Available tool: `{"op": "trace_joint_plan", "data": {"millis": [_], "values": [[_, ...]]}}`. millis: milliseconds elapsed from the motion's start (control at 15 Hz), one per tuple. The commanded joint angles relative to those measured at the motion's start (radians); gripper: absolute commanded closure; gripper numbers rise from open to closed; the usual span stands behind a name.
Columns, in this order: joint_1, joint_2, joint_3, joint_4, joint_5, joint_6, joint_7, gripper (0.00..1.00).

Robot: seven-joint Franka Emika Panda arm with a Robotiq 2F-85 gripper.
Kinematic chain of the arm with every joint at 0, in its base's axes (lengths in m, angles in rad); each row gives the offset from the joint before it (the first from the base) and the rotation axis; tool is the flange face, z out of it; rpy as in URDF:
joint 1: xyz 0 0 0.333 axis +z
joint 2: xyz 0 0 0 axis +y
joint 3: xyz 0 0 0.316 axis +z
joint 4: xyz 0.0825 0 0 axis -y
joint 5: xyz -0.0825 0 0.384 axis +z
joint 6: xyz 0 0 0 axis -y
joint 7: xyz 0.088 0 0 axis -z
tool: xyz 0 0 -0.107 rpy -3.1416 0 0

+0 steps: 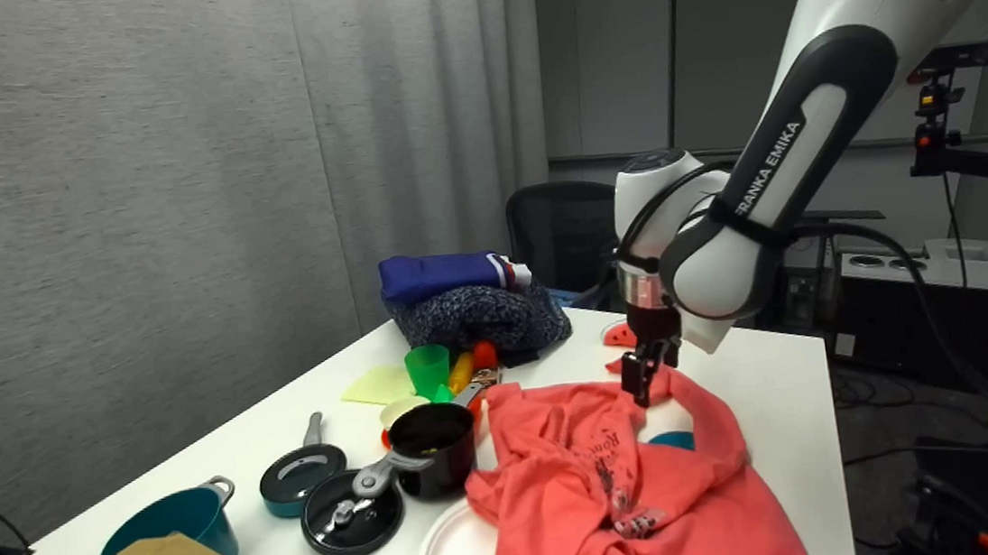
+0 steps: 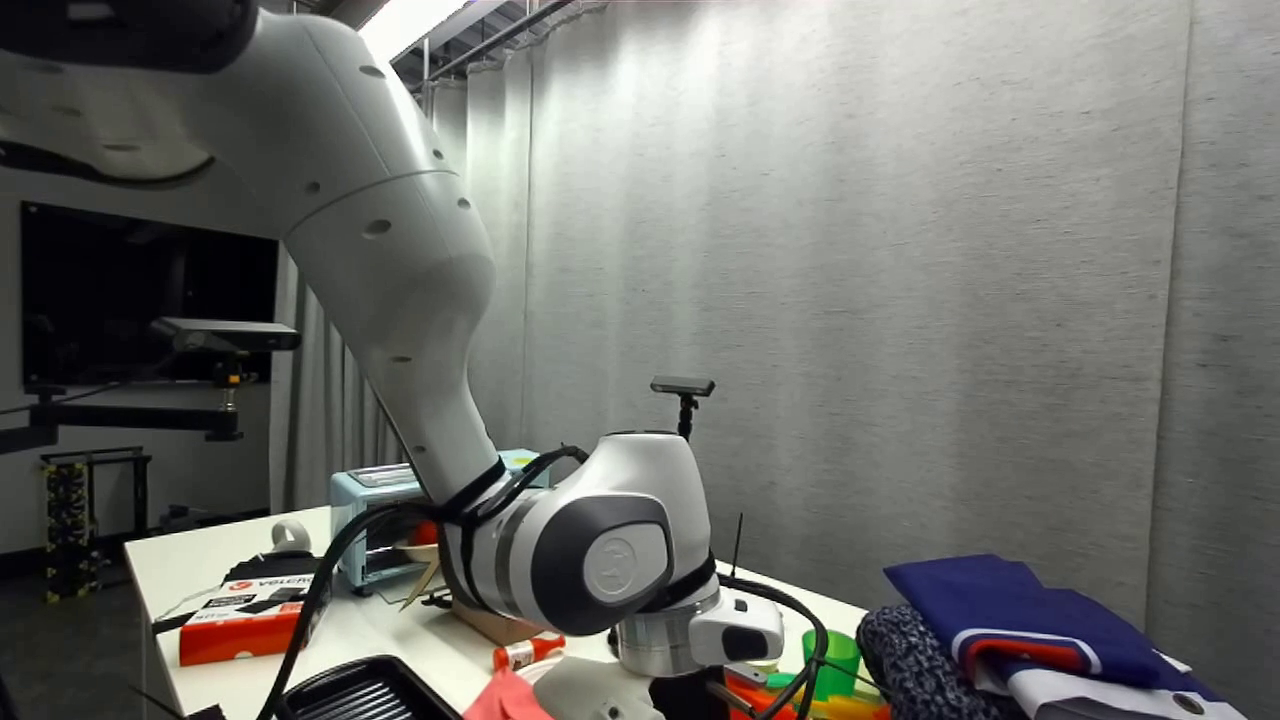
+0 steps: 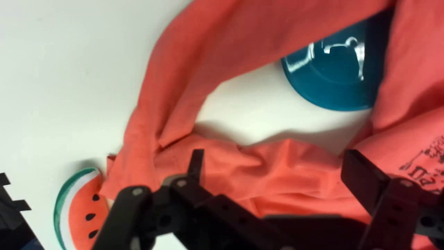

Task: Move the pink shirt to the left

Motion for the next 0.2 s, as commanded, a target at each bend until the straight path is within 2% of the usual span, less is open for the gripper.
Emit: {"op": "trace_joint_plan", "data": {"millis": [0,133], "values": [[-0.068,-0.026,0.053,-0.009,-0.053,-0.034,0.001,0.0],[-0.101,-0.061,0.065,-0.032,-0.066,-0.064,-0.036,0.0]]}}
